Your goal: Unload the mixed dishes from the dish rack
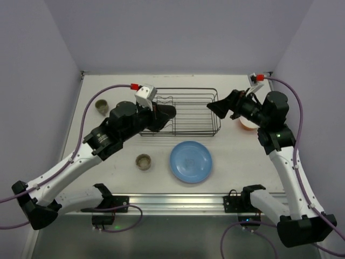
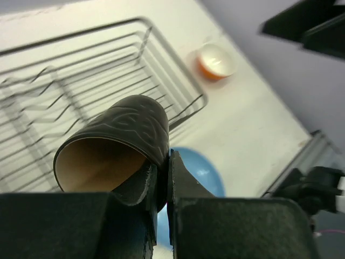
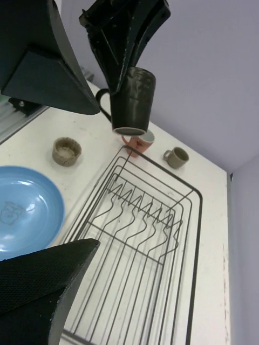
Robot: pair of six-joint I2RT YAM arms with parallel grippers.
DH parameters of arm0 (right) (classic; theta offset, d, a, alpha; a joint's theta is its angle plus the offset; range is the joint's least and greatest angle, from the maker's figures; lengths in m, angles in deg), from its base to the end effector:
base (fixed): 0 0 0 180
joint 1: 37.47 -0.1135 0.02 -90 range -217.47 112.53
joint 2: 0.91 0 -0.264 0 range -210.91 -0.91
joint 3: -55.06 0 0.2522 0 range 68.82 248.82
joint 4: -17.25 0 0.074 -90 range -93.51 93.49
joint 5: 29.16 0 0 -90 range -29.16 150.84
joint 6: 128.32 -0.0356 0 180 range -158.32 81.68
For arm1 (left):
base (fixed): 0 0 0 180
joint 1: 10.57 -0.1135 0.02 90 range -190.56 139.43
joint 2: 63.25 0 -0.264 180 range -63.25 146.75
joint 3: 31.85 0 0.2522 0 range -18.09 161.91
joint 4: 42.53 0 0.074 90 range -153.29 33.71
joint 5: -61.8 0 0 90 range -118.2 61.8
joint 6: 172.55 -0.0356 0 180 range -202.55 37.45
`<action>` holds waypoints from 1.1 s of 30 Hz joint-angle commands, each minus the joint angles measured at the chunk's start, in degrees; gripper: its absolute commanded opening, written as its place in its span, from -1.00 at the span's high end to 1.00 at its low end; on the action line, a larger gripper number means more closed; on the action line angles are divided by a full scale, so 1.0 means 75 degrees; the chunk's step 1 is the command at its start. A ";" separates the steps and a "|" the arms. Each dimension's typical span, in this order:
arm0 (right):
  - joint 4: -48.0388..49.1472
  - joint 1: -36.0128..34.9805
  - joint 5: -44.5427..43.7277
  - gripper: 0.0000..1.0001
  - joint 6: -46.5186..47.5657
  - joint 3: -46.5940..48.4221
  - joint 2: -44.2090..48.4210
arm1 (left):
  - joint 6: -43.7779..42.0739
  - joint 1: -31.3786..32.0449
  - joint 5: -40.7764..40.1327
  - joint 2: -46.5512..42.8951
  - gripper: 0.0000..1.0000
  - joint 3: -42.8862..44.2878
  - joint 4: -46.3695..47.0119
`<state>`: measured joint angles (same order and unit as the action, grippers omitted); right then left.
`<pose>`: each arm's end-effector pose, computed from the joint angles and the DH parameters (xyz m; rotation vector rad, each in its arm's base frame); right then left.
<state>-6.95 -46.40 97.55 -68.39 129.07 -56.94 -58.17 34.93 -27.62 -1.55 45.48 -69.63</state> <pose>0.2084 0.0543 0.3992 -0.1849 1.7584 1.0374 0.1716 -0.1751 0.3921 0.3482 1.8261 -0.8780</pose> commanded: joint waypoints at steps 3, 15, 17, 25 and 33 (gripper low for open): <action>-0.1607 0.0042 -0.1238 -0.98 0.0996 0.0428 0.0591 | -0.0357 -0.0007 -0.2723 -0.0351 1.00 0.0816 -0.4457; -0.1456 0.0030 -0.0547 -0.98 0.1126 0.0205 0.1260 | -0.0286 -0.2116 -0.2808 0.0855 1.00 -0.0636 -0.5381; -0.1421 0.0042 -0.0430 -0.98 0.1149 0.0158 0.1306 | -0.0344 -0.2152 -0.2819 0.1230 1.00 -0.0753 -0.5264; -0.1386 0.0042 -0.0254 -0.98 0.1219 0.0018 0.1588 | -0.0509 -0.2738 -0.2234 0.1876 1.00 -0.0988 -0.4948; -0.1269 0.0042 0.0004 -0.98 0.1196 -0.0053 0.1646 | -0.0193 -0.2902 -0.1566 0.2215 0.90 -0.1187 -0.4455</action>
<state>-18.34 -46.35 95.76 -60.30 129.20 -45.01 -59.63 13.49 -41.52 14.23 37.27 -106.42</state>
